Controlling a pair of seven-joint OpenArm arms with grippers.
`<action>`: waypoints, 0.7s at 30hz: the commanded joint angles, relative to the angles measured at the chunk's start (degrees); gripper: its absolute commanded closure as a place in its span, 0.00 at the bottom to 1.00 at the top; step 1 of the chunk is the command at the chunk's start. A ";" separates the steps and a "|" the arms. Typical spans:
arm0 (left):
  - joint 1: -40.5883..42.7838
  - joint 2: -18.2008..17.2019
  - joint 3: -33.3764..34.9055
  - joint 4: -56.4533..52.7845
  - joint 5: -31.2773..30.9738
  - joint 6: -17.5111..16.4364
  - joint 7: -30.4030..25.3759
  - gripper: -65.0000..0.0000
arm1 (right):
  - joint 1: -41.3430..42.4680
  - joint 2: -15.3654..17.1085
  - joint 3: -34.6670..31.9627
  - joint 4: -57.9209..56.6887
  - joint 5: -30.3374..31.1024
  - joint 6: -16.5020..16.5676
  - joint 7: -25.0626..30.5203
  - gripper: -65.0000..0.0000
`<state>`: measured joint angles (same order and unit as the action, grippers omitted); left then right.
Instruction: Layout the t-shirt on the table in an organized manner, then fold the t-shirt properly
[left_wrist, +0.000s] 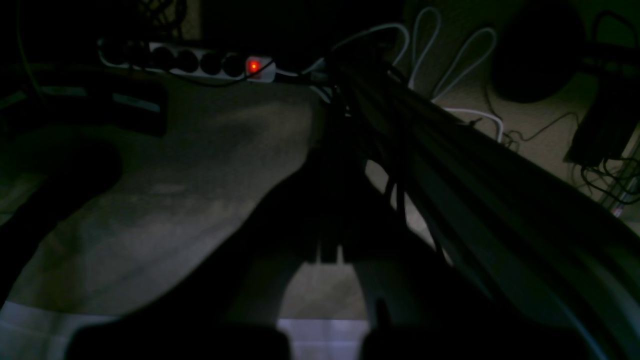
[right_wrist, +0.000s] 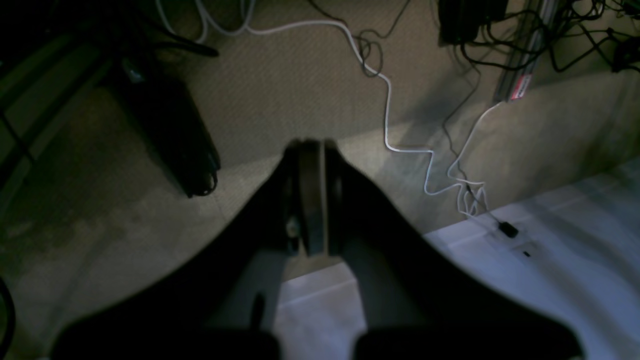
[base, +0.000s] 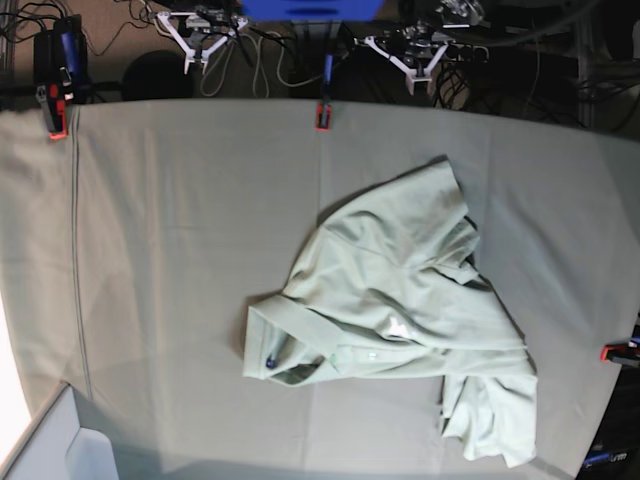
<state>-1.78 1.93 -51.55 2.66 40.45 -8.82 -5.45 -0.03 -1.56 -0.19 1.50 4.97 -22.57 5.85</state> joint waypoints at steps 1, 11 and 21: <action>-0.11 0.22 0.08 0.20 0.04 -0.63 -0.57 1.00 | -0.27 0.20 -0.03 -0.05 0.52 -2.09 0.35 1.00; 0.33 0.22 0.08 0.20 -0.14 -0.63 -0.66 1.00 | -0.36 0.20 -0.03 -0.05 0.52 -2.09 0.35 1.00; 0.33 0.31 0.08 0.20 -0.14 -0.63 -0.66 1.00 | -0.45 0.20 -0.03 -0.05 0.52 -2.09 0.35 1.00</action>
<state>-1.48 1.96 -51.55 2.70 40.42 -8.84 -5.67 -0.10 -1.56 -0.19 1.50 4.99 -22.59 5.85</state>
